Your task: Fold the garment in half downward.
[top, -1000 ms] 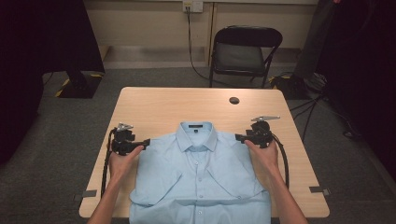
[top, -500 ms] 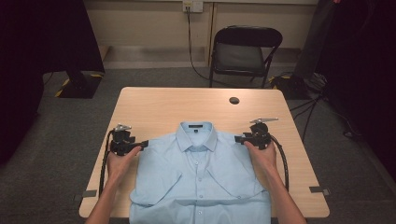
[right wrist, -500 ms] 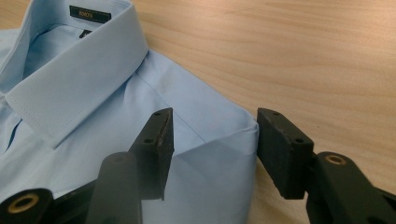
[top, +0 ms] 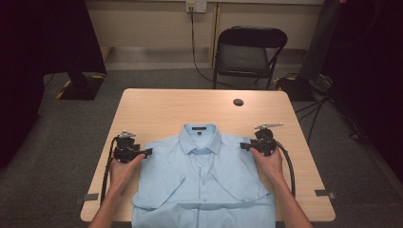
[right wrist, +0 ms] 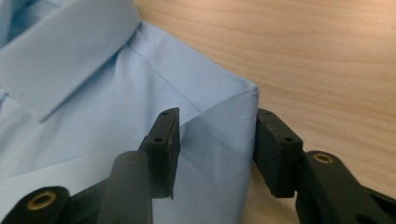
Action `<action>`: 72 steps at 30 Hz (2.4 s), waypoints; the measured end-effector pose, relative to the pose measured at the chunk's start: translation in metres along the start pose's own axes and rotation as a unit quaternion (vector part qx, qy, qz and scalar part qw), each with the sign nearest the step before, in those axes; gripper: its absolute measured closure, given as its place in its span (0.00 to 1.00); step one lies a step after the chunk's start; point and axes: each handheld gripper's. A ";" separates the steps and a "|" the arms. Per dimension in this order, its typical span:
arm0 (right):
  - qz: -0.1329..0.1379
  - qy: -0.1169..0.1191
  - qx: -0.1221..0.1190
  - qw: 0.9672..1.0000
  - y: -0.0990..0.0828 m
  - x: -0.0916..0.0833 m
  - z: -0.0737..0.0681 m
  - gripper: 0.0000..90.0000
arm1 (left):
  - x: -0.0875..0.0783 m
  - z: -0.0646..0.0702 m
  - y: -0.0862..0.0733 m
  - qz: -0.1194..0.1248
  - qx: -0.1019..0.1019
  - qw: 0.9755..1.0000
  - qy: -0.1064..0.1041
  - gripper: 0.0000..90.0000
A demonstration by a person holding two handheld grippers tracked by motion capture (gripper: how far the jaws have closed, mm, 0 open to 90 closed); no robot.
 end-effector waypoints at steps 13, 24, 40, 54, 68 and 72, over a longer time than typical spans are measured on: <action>-0.005 -0.012 0.014 1.000 -0.005 0.001 0.002 0.89 | 0.007 0.020 -0.001 0.002 0.037 0.999 0.030 0.66; 0.000 -0.022 -0.009 1.000 -0.006 0.001 -0.001 0.96 | 0.009 0.017 -0.001 0.009 0.017 0.999 0.030 0.92; 0.014 -0.017 0.009 1.000 -0.004 -0.006 0.002 0.97 | 0.007 0.021 0.001 0.004 0.039 0.998 0.040 0.99; 0.036 -0.001 0.011 0.999 0.004 -0.021 -0.007 0.97 | -0.011 0.027 0.007 0.013 0.052 0.998 0.021 0.99; 0.056 0.014 0.004 0.998 0.009 -0.036 -0.011 0.97 | -0.021 0.030 0.015 0.033 0.045 0.998 0.008 0.99; 0.056 0.019 0.007 0.998 0.009 -0.038 -0.012 0.97 | -0.026 0.036 0.016 0.040 0.051 0.998 0.010 0.99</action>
Point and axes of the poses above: each handheld gripper's, and its own axes: x roughly forward along the jaws, y roughly out of its top, z roughly to its right, and after that the axes turned 15 degrees about z, right-handed
